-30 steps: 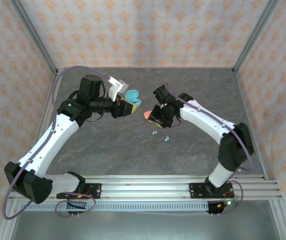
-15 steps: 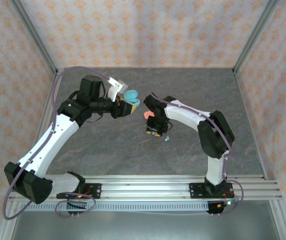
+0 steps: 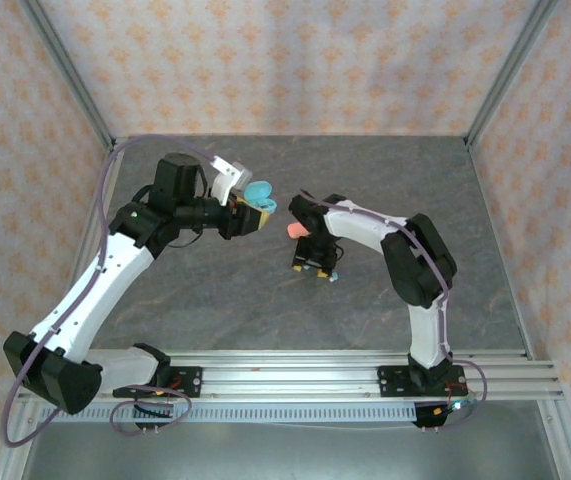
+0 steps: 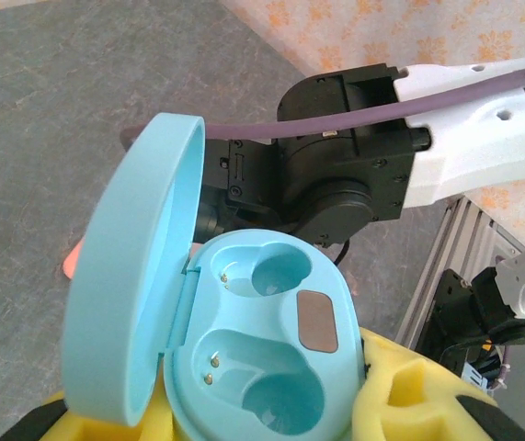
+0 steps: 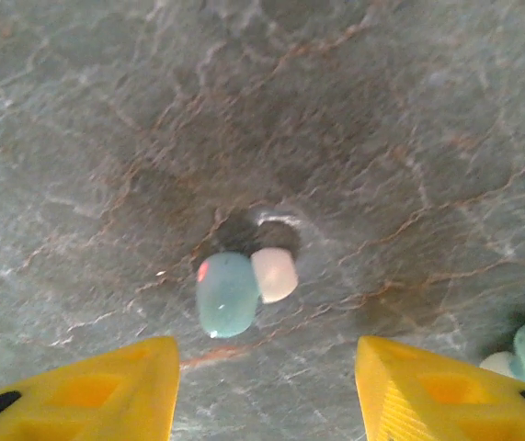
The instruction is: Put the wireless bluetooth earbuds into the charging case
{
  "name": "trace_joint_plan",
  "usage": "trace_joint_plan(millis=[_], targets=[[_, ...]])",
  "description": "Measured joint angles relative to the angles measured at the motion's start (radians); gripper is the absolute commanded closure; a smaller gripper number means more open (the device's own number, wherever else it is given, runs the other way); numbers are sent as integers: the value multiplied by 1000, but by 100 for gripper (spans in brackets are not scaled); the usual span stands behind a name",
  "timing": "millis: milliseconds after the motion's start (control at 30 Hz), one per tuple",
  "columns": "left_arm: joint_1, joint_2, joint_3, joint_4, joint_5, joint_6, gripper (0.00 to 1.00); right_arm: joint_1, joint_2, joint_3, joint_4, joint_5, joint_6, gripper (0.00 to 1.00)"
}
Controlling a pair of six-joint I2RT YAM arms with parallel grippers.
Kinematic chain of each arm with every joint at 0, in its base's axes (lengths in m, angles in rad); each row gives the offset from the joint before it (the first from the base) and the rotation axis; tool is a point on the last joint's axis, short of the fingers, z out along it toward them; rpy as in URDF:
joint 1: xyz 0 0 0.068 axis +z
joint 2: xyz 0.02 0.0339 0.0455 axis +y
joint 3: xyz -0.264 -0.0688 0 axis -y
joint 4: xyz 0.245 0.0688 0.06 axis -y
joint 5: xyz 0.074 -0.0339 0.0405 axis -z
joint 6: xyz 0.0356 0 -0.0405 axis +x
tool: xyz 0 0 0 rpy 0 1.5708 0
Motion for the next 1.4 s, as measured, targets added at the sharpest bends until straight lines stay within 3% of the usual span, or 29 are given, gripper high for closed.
trace_joint_plan(millis=[433,1000,1167,1400], targets=[[0,-16,0,-3,-19,0,88,-8,115,170,-1,-39,-116,46],[0,-35,0,-36,-31,0,88,71,198,374,-105,-14,-261,46],[0,-35,0,-37,-31,1,88,61,145,327,-87,3,-212,48],[0,-31,0,-38,-30,5,88,-21,-106,6,87,-55,26,58]])
